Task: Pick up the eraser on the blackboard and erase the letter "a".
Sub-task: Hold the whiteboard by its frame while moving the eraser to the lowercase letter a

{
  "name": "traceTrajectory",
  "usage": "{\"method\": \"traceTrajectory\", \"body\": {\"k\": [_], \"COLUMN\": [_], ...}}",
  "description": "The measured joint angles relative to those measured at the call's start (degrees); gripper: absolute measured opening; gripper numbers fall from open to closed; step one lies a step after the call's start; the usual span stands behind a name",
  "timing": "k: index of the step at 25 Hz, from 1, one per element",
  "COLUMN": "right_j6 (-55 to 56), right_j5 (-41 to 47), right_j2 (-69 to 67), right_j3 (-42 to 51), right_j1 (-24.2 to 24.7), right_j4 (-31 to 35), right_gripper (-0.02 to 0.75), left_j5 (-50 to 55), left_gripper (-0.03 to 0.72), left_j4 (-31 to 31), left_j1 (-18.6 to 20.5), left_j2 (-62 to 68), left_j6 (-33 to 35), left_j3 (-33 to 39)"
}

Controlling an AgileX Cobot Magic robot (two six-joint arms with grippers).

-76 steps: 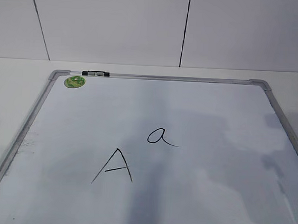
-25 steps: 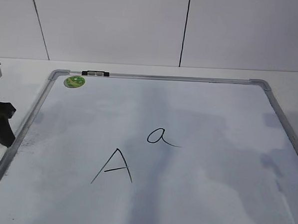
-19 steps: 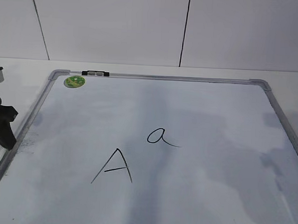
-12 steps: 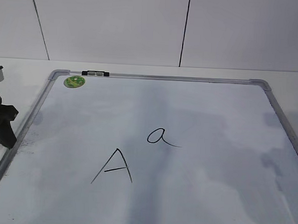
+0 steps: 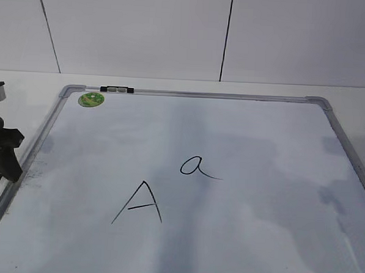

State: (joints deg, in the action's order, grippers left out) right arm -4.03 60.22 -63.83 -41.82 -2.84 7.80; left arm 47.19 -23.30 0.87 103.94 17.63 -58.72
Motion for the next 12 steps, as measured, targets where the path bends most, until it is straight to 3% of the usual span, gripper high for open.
{"method": "traceTrajectory", "body": {"k": [12], "right_j6": [0.0], "right_j5": [-0.1], "right_j2": [0.0], "right_j3": [0.0], "right_j1": [0.0], "right_j4": [0.0], "right_gripper": [0.561], "left_j5": [0.0], "left_gripper": [0.239], "left_j4": [-0.6], "left_j1": [0.0], "left_j2": [1.8], "left_j6": [0.0], "left_j3": [-0.1]}}
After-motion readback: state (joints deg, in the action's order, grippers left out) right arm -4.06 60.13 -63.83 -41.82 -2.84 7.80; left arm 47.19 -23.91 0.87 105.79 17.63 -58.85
